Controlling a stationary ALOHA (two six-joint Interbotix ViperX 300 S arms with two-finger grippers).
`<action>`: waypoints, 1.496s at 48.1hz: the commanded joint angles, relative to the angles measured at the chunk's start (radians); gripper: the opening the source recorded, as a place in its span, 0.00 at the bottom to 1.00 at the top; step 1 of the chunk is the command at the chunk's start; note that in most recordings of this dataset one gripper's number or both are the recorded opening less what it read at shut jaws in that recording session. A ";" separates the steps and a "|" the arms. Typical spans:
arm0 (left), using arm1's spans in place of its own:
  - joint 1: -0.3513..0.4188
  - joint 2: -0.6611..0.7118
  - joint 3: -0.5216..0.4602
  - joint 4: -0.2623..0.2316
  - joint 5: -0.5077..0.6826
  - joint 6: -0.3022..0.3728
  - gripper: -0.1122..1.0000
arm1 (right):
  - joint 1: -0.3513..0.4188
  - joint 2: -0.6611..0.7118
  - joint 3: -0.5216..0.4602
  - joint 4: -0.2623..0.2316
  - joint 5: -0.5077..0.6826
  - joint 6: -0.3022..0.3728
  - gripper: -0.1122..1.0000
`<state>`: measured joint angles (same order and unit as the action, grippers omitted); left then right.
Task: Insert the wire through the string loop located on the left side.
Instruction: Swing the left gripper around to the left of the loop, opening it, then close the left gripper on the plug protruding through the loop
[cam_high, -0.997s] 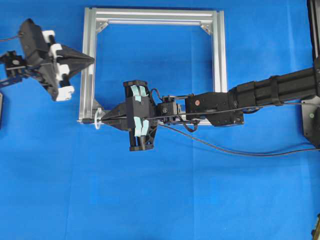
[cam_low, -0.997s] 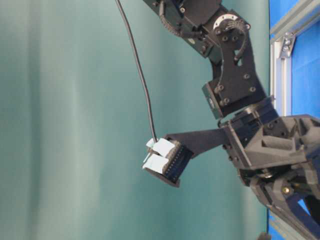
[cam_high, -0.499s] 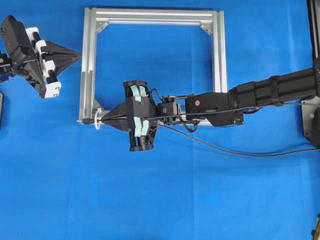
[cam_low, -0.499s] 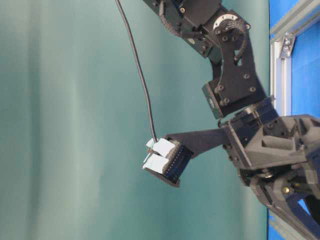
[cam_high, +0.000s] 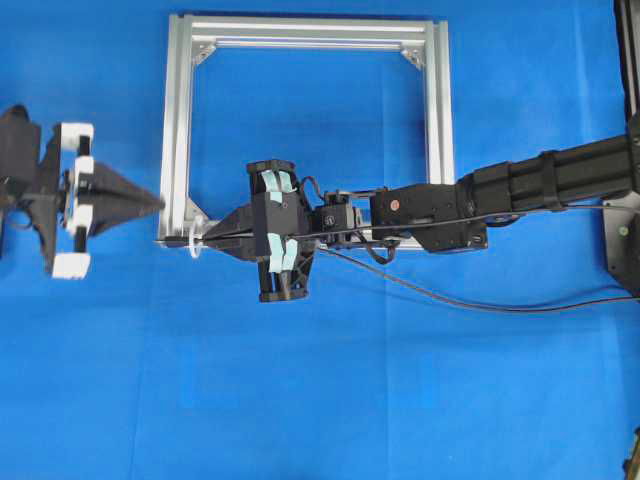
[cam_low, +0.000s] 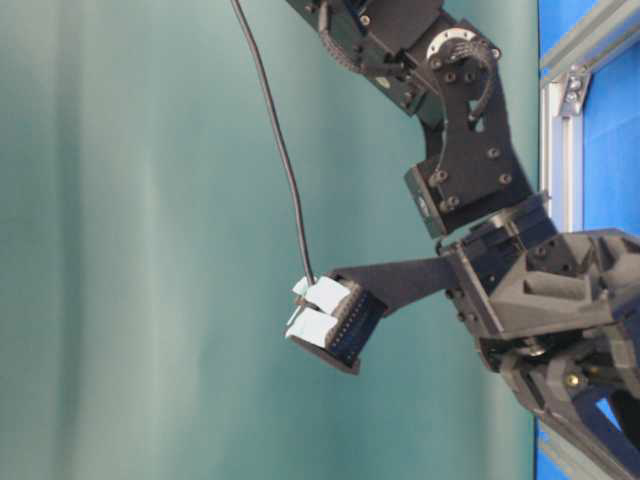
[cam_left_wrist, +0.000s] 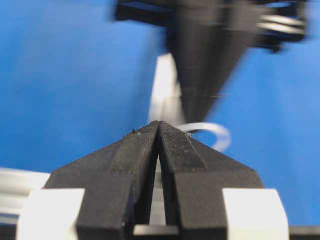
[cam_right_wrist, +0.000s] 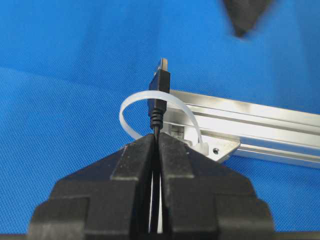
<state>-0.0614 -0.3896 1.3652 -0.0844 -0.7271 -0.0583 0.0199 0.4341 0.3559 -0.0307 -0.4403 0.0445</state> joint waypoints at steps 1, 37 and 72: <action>-0.035 -0.012 -0.011 0.002 0.000 0.000 0.10 | 0.000 -0.026 -0.023 0.002 -0.006 0.002 0.10; -0.052 -0.012 -0.018 0.003 0.015 -0.002 0.60 | -0.002 -0.026 -0.023 0.003 -0.005 0.002 0.10; -0.057 0.244 -0.109 0.003 0.055 -0.002 0.90 | -0.003 -0.026 -0.023 0.003 -0.006 0.002 0.10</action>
<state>-0.1150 -0.1641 1.2732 -0.0844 -0.6535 -0.0598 0.0184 0.4341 0.3559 -0.0307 -0.4418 0.0445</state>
